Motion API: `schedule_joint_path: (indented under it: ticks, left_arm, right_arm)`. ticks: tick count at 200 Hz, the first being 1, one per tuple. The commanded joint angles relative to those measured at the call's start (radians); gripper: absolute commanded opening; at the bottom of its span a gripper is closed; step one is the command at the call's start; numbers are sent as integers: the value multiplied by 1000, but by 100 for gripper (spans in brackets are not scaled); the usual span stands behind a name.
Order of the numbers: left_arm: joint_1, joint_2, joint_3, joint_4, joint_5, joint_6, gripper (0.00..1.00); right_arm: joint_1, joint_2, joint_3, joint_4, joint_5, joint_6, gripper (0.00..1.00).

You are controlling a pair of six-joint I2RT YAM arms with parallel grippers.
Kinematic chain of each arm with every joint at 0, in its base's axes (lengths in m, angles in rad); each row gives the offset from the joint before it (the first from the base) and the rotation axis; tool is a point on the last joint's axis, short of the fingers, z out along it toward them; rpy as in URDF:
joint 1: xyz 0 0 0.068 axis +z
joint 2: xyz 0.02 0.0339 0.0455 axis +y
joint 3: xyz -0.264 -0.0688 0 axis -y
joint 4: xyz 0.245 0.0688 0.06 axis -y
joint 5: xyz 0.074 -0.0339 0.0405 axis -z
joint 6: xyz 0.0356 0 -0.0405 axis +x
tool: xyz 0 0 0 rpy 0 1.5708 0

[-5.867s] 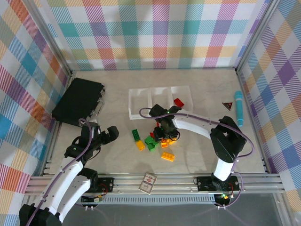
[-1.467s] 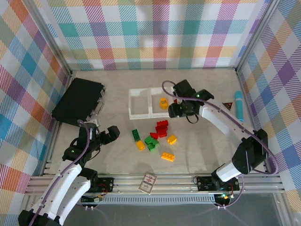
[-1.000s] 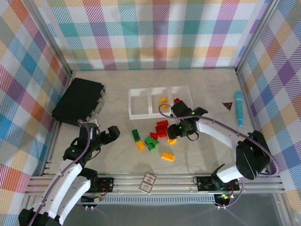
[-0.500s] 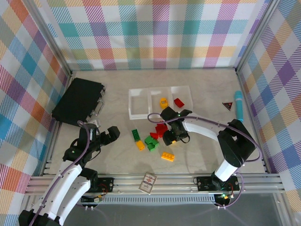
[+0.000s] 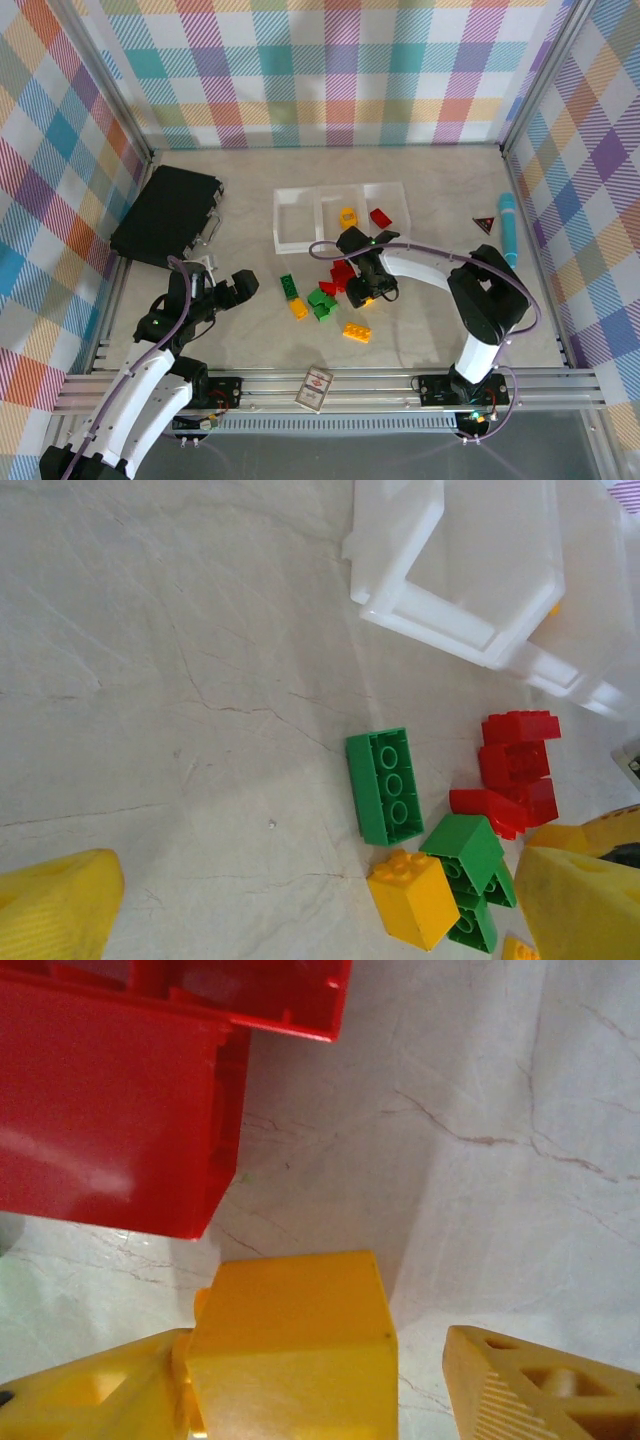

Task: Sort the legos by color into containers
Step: Pick up the lego from the bottom-center of the table.

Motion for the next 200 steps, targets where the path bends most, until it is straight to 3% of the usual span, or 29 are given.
schedule_joint_path:
  ticks: [1, 74, 143, 200]
  left_arm:
    - [-10, -14, 20, 18, 26, 22, 100]
    - [-10, -31, 14, 46, 57, 23, 100]
    - [-11, -44, 9, 94, 97, 18, 100]
    - [-13, -43, 22, 80, 111, 21, 100]
  right_arm:
    - [3, 19, 39, -7, -2, -26, 62]
    - [3, 15, 61, -37, 1, -25, 40]
    - [-18, -65, 254, -99, 28, -35, 41]
    - [-105, 98, 594, -120, -4, -121, 41]
